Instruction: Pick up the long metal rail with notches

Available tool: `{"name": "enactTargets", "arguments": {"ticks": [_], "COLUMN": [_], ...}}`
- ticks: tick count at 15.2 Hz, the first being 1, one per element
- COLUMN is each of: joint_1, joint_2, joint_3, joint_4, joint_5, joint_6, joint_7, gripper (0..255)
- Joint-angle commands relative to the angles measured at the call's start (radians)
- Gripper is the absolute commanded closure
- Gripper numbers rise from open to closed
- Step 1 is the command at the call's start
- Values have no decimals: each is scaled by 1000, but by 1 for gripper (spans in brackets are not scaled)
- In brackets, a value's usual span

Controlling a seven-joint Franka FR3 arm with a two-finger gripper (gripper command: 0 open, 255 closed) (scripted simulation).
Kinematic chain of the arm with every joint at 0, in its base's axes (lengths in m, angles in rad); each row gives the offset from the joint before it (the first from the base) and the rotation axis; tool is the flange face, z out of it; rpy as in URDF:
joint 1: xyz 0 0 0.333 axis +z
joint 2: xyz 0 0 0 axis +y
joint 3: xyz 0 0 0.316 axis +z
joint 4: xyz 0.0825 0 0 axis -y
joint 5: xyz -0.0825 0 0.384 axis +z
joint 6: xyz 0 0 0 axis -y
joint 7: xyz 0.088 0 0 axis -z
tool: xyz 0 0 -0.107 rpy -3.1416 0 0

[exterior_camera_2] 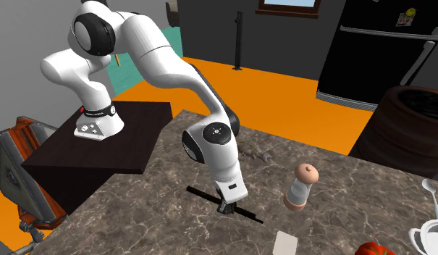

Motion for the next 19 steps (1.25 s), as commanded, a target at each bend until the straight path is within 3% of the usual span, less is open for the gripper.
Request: {"name": "enactTargets", "arguments": {"ticks": [1,19], "joint_1": [0,28], "joint_2": [3,-152], "joint_3": [1,-38], "joint_4": [0,-48], "joint_5": [0,-37], "joint_6": [1,-108], "joint_7": [0,32], "gripper": [255,255]}}
